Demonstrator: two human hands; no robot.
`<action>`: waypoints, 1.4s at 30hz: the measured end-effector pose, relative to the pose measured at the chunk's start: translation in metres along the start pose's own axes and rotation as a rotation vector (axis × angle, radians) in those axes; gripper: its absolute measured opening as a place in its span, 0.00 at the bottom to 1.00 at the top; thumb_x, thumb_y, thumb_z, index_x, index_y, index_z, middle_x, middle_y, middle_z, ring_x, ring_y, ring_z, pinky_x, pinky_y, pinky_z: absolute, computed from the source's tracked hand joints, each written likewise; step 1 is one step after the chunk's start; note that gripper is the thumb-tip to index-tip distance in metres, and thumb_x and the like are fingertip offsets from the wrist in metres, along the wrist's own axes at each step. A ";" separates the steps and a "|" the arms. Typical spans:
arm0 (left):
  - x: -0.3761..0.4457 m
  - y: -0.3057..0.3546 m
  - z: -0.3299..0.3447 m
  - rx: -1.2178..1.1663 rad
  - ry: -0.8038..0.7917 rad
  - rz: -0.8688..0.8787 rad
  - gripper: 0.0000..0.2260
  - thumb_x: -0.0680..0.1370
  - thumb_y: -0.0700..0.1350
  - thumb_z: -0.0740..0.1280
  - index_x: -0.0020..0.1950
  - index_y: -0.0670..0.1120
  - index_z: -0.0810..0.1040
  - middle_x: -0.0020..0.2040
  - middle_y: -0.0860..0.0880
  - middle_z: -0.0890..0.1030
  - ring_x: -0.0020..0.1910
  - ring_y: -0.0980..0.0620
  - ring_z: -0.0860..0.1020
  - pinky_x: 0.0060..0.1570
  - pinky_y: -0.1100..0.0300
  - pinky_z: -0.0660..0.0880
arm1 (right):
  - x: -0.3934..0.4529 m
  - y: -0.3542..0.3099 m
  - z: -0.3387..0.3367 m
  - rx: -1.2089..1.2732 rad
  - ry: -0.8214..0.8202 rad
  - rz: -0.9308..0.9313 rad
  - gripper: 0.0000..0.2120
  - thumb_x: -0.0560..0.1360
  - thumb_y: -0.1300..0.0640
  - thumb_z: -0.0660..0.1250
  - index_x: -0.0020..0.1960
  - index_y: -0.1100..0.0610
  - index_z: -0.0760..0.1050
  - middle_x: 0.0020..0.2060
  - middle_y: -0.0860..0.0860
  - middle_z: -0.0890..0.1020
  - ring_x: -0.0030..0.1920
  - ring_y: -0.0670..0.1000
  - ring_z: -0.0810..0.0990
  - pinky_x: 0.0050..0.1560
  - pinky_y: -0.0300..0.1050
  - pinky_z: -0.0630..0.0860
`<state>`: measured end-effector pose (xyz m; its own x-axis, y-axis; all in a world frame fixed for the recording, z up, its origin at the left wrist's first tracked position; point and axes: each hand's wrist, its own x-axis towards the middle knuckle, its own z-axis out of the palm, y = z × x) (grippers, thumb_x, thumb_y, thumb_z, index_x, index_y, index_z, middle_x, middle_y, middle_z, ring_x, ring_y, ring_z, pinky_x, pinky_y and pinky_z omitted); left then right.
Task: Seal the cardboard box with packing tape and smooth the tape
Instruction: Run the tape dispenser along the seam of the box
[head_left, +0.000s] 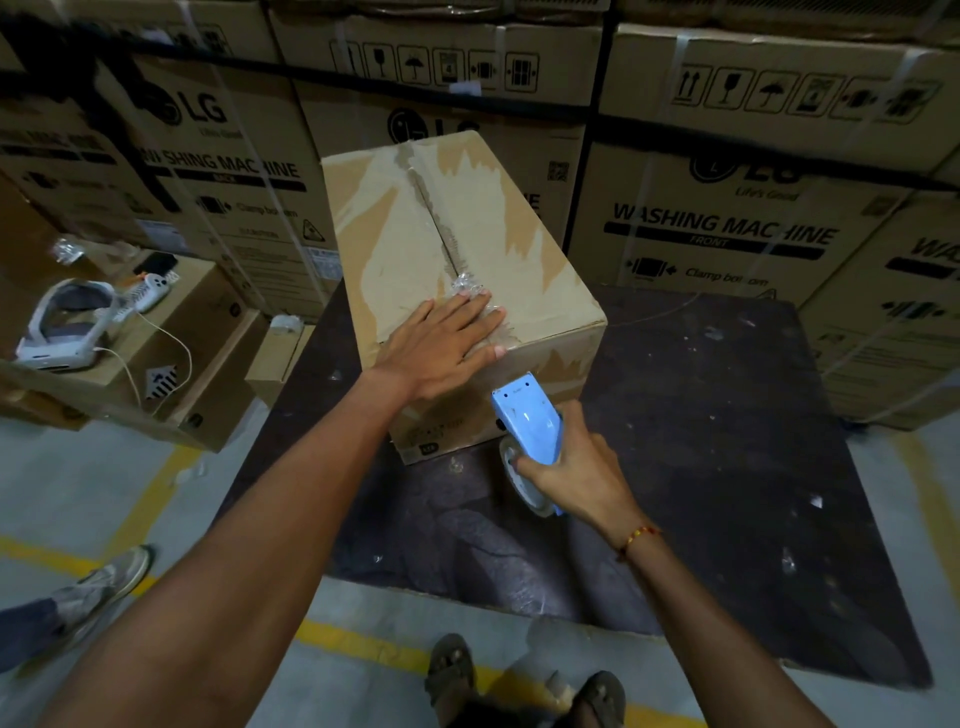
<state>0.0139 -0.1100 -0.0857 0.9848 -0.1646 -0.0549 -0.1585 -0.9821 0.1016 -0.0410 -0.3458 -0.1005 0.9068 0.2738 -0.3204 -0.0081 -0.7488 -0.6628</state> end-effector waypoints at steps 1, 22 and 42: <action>0.000 0.001 0.000 0.001 -0.002 -0.004 0.32 0.79 0.68 0.40 0.81 0.58 0.48 0.83 0.54 0.48 0.81 0.53 0.46 0.79 0.45 0.46 | 0.002 -0.002 0.004 -0.022 0.001 0.008 0.30 0.65 0.32 0.70 0.56 0.46 0.61 0.55 0.56 0.79 0.56 0.65 0.77 0.51 0.54 0.77; 0.000 -0.001 0.001 0.036 0.016 0.029 0.31 0.80 0.68 0.43 0.81 0.58 0.49 0.83 0.53 0.49 0.81 0.52 0.47 0.78 0.45 0.48 | -0.015 0.019 0.023 -0.072 0.076 -0.040 0.25 0.68 0.36 0.67 0.55 0.48 0.61 0.48 0.57 0.83 0.51 0.68 0.79 0.48 0.54 0.75; 0.001 -0.002 0.002 0.015 0.044 0.032 0.31 0.80 0.67 0.42 0.81 0.57 0.51 0.83 0.53 0.50 0.81 0.51 0.49 0.77 0.45 0.49 | 0.030 -0.033 -0.032 -0.382 -0.239 -0.027 0.20 0.71 0.38 0.69 0.54 0.52 0.73 0.47 0.51 0.77 0.47 0.56 0.76 0.46 0.46 0.71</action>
<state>0.0146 -0.1082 -0.0883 0.9814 -0.1918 -0.0078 -0.1904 -0.9778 0.0874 0.0000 -0.3320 -0.0672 0.7815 0.3943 -0.4836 0.2110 -0.8964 -0.3898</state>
